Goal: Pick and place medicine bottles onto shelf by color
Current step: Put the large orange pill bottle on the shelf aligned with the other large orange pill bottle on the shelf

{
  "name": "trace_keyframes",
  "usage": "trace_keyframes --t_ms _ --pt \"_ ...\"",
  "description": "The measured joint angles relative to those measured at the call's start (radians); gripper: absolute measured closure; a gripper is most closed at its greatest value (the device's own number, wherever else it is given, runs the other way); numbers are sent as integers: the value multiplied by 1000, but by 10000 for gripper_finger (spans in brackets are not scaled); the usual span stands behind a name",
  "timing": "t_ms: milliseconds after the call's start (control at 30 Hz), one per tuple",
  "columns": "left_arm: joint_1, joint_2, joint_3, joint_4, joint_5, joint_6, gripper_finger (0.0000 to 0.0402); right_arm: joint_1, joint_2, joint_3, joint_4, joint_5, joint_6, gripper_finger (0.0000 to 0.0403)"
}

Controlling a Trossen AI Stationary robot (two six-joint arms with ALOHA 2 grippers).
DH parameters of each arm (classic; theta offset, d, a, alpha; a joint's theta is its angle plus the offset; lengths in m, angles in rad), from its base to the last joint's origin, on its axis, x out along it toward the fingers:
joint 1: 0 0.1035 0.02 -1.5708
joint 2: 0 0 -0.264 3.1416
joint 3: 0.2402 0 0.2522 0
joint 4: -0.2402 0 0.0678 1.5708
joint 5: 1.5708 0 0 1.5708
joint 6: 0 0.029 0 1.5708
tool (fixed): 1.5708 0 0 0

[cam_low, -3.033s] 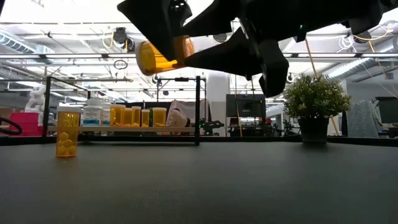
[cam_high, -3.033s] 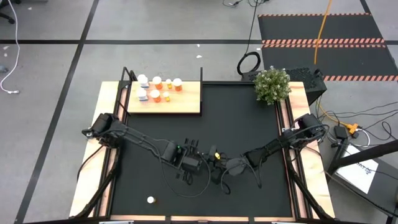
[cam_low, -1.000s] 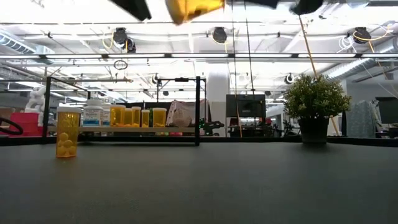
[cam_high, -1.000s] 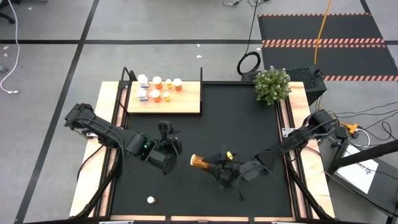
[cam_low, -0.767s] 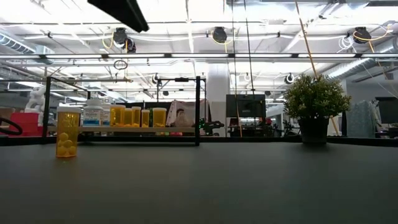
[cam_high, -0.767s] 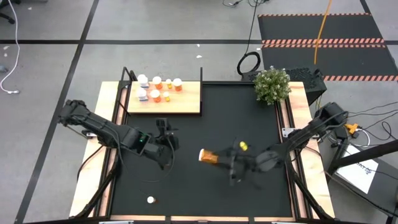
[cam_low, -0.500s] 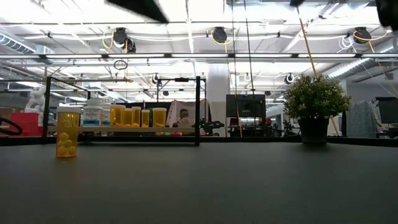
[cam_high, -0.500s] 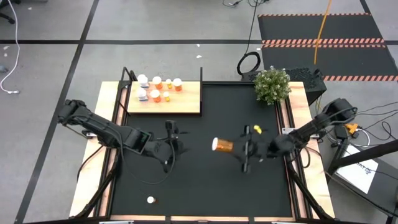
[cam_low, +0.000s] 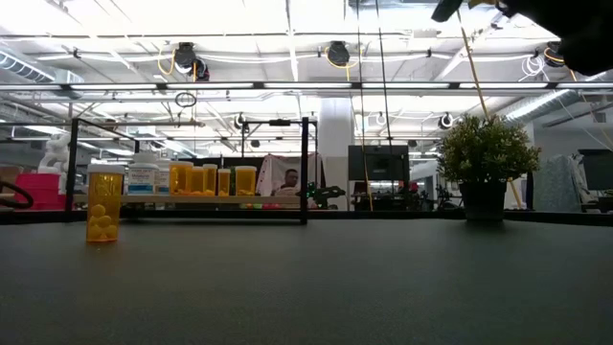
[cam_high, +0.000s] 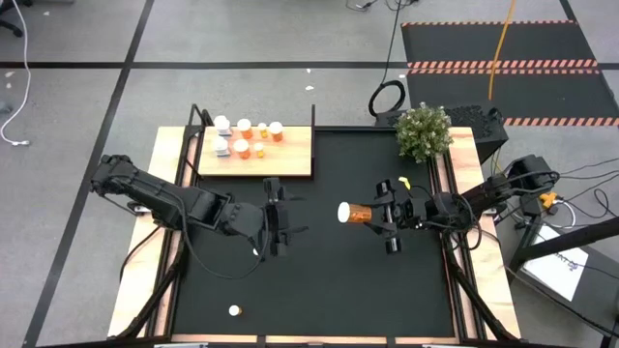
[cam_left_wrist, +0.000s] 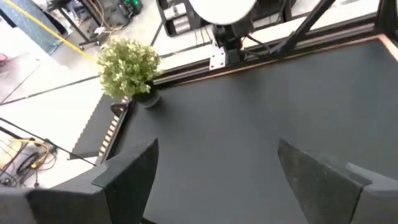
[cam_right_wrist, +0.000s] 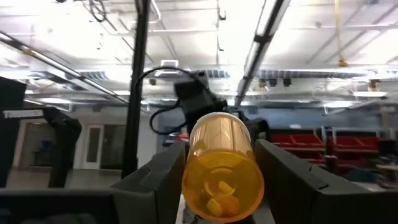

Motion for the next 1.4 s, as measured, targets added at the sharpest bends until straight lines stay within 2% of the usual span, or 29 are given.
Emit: trace_keyframes --t_ms 100,233,400,533,700,1000,1400 --pt "-16 34 127 -150 6 30 69 -6 17 16 6 -19 1 222" --pt "-14 100 344 -331 77 76 69 -7 17 26 -5 -18 1 222" --pt "23 247 588 -590 128 90 69 -7 17 26 -6 -18 0 222" --pt "42 331 696 -602 135 143 69 -7 18 26 -15 -17 -2 222" --pt "53 384 725 -573 108 165 69 -6 18 26 -22 -16 -3 222" --pt "49 381 728 -469 105 203 70 -5 18 26 -36 -16 -5 222" --pt "55 381 716 -407 195 218 124 -4 18 26 -36 -17 -5 222"
